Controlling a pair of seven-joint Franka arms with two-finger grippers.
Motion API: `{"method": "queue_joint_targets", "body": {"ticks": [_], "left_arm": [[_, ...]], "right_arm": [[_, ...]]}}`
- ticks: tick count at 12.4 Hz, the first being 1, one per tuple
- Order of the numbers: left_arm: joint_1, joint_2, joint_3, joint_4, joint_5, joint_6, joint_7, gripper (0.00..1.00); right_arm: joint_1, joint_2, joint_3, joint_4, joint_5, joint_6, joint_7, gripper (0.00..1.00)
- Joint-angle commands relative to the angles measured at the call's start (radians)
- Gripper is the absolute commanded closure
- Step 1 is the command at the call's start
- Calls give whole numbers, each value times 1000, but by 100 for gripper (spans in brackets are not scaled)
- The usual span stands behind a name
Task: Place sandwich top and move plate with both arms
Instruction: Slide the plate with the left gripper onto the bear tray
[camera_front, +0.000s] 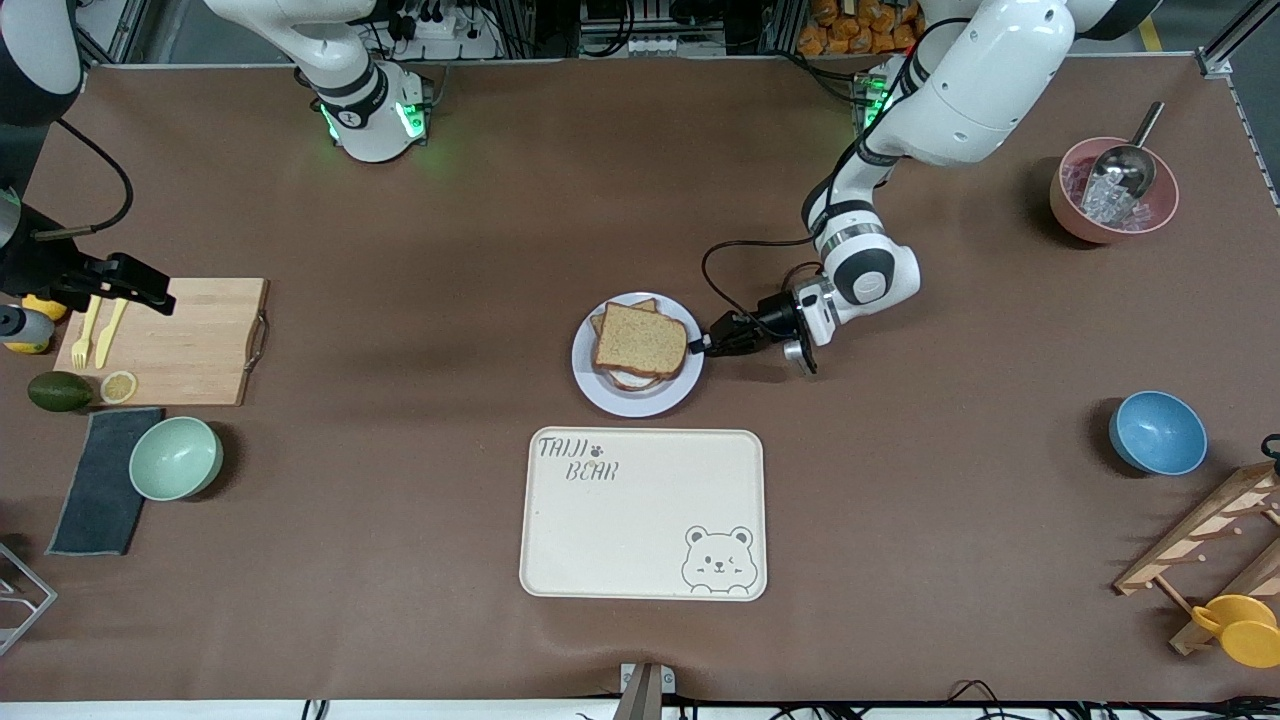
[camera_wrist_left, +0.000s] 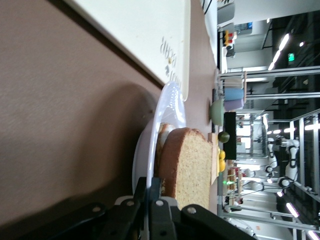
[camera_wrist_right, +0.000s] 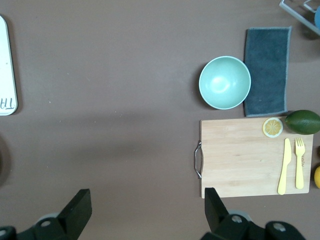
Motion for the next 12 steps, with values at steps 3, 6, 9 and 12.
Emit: {"method": "queue_joint_targets", "body": {"ticks": [3, 6, 9, 12], "left_arm": [[84, -30, -24, -29, -69, -155, 37, 100], [238, -34, -144, -17, -75, -155, 35, 100], [300, -21, -170, 24, -75, -154, 23, 100], [294, 12, -167, 131, -115, -61, -1, 100]], "right_arm": [[-56, 40, 53, 156, -40, -72, 8, 0], [-53, 26, 55, 161, -51, -116, 19, 0], [-47, 29, 56, 164, -44, -108, 20, 0], [-50, 43, 58, 219, -40, -112, 16, 0]]}}
